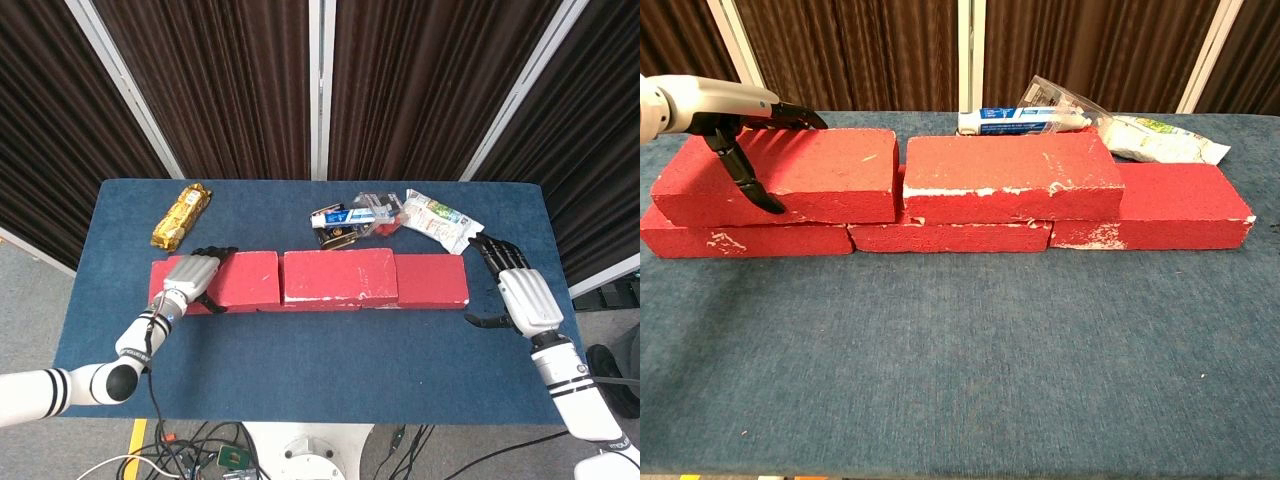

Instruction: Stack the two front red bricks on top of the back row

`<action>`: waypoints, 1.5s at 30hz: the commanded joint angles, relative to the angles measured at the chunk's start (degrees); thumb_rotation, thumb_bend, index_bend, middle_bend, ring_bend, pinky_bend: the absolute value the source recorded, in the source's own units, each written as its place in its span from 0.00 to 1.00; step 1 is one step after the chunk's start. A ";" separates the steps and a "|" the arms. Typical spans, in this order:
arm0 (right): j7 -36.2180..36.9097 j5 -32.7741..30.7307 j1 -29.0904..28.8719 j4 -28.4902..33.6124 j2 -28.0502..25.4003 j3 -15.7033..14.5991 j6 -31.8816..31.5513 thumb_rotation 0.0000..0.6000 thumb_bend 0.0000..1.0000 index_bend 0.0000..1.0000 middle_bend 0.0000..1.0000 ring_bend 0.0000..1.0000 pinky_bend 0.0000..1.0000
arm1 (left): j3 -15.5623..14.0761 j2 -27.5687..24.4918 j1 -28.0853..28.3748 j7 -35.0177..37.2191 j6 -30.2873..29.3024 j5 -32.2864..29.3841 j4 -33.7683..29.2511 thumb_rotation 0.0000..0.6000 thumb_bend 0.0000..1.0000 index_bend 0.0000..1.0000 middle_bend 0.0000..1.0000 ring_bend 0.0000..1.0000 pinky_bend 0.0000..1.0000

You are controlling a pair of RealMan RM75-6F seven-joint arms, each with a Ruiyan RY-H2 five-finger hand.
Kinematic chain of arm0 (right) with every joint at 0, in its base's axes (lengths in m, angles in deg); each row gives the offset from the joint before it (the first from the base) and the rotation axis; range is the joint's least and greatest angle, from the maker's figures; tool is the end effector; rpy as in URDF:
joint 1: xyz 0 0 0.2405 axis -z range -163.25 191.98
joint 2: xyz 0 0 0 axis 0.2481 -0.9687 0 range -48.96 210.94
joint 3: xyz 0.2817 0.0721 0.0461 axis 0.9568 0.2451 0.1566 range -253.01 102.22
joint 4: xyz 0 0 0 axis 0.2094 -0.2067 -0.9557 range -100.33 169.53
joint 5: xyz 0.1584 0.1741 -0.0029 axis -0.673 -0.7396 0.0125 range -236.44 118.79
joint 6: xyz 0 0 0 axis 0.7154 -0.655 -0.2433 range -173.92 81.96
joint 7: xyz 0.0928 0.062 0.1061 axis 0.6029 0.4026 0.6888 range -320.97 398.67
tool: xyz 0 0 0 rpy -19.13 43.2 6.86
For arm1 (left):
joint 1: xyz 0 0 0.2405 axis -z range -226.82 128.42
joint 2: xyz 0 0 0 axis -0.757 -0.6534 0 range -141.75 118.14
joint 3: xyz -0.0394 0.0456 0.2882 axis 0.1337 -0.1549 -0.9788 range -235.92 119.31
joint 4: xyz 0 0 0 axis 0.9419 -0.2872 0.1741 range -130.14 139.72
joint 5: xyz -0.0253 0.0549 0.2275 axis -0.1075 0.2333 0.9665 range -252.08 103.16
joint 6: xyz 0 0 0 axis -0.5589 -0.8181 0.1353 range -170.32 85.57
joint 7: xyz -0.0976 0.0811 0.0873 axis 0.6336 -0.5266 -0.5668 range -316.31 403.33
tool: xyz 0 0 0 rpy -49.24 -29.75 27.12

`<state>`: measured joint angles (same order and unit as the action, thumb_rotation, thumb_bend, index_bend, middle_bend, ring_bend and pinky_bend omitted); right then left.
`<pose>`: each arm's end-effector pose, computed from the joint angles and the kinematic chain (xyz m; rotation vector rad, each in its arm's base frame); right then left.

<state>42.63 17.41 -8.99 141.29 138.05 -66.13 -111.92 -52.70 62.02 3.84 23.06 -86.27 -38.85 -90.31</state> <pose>-0.2478 -0.3056 0.1453 1.5679 -1.1056 1.0861 -0.1830 0.4034 0.0067 -1.8432 -1.2664 -0.6418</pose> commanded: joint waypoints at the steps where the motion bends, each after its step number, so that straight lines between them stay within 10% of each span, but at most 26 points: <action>1: -0.08 -0.09 -0.02 -0.01 0.03 0.01 0.06 1.00 0.00 0.00 0.00 0.00 0.00 | -0.09 0.33 0.17 0.60 0.57 0.29 0.80 1.00 0.19 0.00 0.12 0.06 0.11; 45: -0.13 -1.22 -0.31 -0.73 0.22 0.13 1.17 1.00 0.00 0.00 0.00 0.00 0.00 | -1.10 1.63 2.71 4.59 3.73 1.45 4.34 1.00 0.19 0.00 0.12 0.05 0.10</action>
<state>42.50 16.19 -9.29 140.57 138.27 -66.00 -110.74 -53.79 63.62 6.53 27.61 -82.57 -37.40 -86.00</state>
